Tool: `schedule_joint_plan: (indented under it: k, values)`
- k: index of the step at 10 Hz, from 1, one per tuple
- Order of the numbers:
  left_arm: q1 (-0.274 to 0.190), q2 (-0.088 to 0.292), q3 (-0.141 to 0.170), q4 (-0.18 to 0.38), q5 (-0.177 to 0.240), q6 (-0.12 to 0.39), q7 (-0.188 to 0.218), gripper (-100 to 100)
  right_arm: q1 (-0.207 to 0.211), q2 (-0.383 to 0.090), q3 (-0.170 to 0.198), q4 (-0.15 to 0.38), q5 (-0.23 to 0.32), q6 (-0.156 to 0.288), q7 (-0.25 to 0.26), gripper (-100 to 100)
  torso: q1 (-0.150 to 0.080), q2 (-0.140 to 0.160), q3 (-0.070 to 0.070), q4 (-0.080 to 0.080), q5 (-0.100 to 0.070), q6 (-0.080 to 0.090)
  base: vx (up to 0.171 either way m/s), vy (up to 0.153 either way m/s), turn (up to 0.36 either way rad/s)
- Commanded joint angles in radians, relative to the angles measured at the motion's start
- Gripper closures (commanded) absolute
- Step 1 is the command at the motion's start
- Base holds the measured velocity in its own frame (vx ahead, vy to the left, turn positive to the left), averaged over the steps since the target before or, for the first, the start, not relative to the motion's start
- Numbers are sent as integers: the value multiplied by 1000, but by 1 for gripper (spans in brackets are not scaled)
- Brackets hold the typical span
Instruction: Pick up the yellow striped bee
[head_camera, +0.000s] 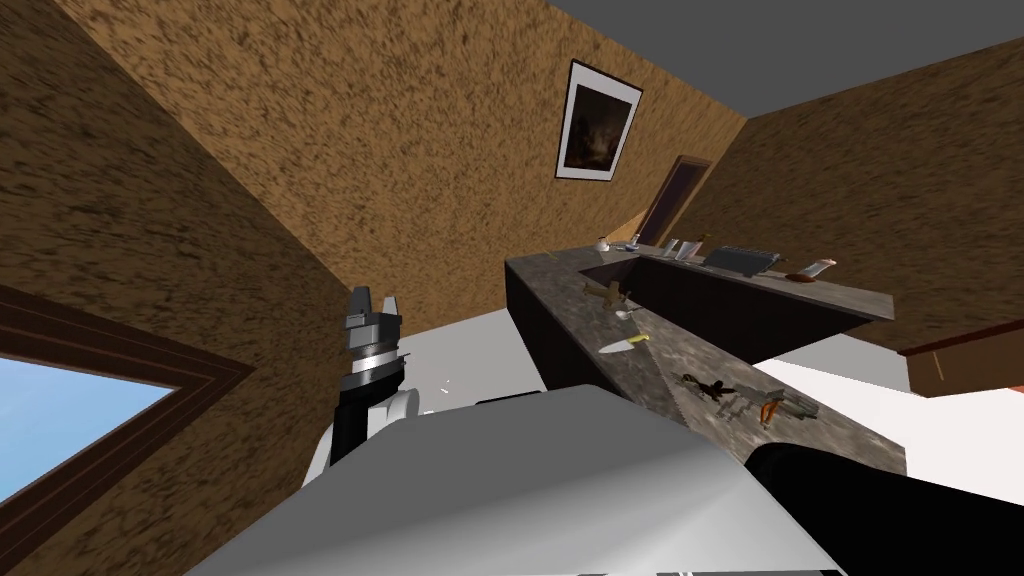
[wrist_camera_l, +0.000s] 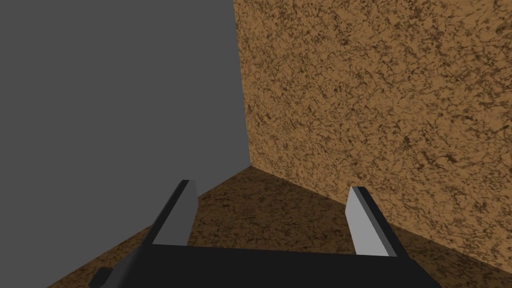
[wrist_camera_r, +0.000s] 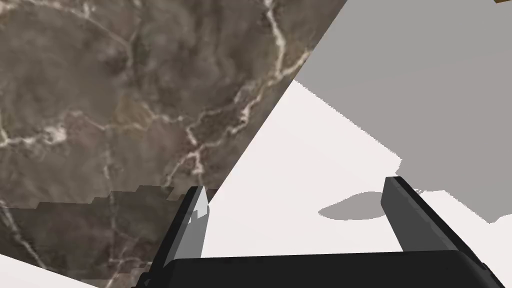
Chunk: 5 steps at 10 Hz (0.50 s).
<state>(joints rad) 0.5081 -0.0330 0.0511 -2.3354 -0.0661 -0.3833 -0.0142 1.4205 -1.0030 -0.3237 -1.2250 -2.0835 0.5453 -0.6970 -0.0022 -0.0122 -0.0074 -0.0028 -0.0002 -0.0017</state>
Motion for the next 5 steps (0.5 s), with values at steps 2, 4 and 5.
schedule_joint_plan:
  k: [2,4,5]
  values:
    - [0,0,0,0,0,0,0,0,1,-20,-1,13,-61,46,-6,-100,0,-1,0,0,0,0,150,-17,39]
    - [0,0,0,0,0,0,0,0,-11,-49,5,31,-130,111,-14,-100,-1,0,0,0,0,0,184,-54,53]
    - [0,0,0,0,0,0,0,0,-11,-49,5,31,-141,114,-14,-100,-4,-3,-2,-1,-1,-1,172,-55,52]
